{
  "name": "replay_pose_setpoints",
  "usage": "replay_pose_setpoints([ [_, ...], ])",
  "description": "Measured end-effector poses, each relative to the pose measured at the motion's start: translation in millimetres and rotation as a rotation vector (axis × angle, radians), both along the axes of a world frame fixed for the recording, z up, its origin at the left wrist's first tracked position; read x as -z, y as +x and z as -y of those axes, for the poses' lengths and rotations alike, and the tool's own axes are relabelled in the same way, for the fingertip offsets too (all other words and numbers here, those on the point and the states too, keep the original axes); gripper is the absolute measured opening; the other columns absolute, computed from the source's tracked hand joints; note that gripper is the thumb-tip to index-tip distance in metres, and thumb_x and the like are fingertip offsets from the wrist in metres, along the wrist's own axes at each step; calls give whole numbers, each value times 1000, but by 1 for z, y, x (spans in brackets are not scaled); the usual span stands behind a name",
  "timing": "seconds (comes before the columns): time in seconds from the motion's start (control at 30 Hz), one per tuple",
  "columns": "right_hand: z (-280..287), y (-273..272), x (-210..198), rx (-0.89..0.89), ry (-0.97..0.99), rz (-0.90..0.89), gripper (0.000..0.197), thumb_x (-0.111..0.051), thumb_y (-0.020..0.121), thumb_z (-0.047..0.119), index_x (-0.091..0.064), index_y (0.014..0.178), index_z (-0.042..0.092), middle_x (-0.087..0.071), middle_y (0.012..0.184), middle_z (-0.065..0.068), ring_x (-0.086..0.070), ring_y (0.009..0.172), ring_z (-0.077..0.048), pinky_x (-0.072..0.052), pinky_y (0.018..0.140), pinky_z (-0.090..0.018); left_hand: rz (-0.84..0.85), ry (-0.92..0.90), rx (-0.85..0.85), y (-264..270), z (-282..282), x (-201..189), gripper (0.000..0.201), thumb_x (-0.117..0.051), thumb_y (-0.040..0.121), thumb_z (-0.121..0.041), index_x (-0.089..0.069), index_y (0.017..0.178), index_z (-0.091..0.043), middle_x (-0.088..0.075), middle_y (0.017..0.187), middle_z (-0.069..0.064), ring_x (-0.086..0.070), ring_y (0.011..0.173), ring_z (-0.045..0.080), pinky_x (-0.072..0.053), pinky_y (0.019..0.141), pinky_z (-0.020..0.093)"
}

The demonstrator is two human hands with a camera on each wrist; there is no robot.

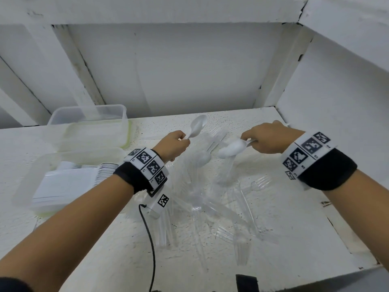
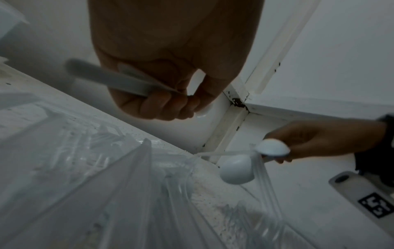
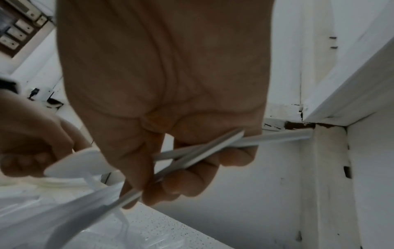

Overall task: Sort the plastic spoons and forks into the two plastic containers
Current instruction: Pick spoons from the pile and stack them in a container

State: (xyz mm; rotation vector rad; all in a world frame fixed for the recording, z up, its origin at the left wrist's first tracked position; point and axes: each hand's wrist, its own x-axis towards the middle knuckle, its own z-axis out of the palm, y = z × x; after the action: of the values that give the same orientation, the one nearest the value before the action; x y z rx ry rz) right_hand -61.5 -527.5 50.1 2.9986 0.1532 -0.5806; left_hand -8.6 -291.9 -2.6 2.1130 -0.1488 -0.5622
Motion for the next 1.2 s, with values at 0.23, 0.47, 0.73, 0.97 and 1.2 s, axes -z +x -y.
replay_pose_setpoints([
  [0.23, 2, -7, 2, 113, -315, 52, 34, -35, 90, 9, -56, 111, 26, -53, 85, 6, -50, 85, -17, -30, 93, -39, 206, 341, 225, 19, 38, 9, 18, -45, 91, -16, -51, 75, -11, -46, 66, -1, -41, 60, 14, -29, 52, 20],
  [0.47, 6, -6, -5, 361, -383, 116, 12, -40, 90, 10, -51, 88, 14, -40, 69, 1, -45, 65, -17, -37, 76, -32, 309, 596, 429, 20, 71, 13, 14, -49, 92, -20, -58, 83, -13, -48, 64, -3, -45, 57, 11, -33, 49, 19],
  [0.73, 9, 1, 19, 490, 304, 171, 31, -36, 97, 26, -48, 120, 8, -56, 121, -12, -53, 102, -29, -38, 79, -31, 306, 783, 602, 14, 74, 17, 23, -64, 86, -28, -52, 77, -10, -50, 71, 1, -53, 75, 21, -43, 63, 27],
  [0.97, 8, 10, 36, 573, 560, 141, 23, -41, 98, 31, -47, 100, 9, -45, 75, 2, -40, 61, -11, -28, 53, -23, 238, 712, 624, 11, 73, 23, 17, -60, 85, -19, -52, 73, -12, -53, 78, 4, -50, 78, 21, -34, 51, 21],
  [1.2, 8, 13, 49, 633, 633, 153, 20, -46, 96, 29, -48, 95, 9, -39, 68, 4, -35, 57, -9, -25, 51, -22, 259, 695, 682, 7, 67, 18, 21, -58, 86, -16, -66, 103, -6, -57, 89, 3, -51, 81, 18, -39, 66, 24],
])
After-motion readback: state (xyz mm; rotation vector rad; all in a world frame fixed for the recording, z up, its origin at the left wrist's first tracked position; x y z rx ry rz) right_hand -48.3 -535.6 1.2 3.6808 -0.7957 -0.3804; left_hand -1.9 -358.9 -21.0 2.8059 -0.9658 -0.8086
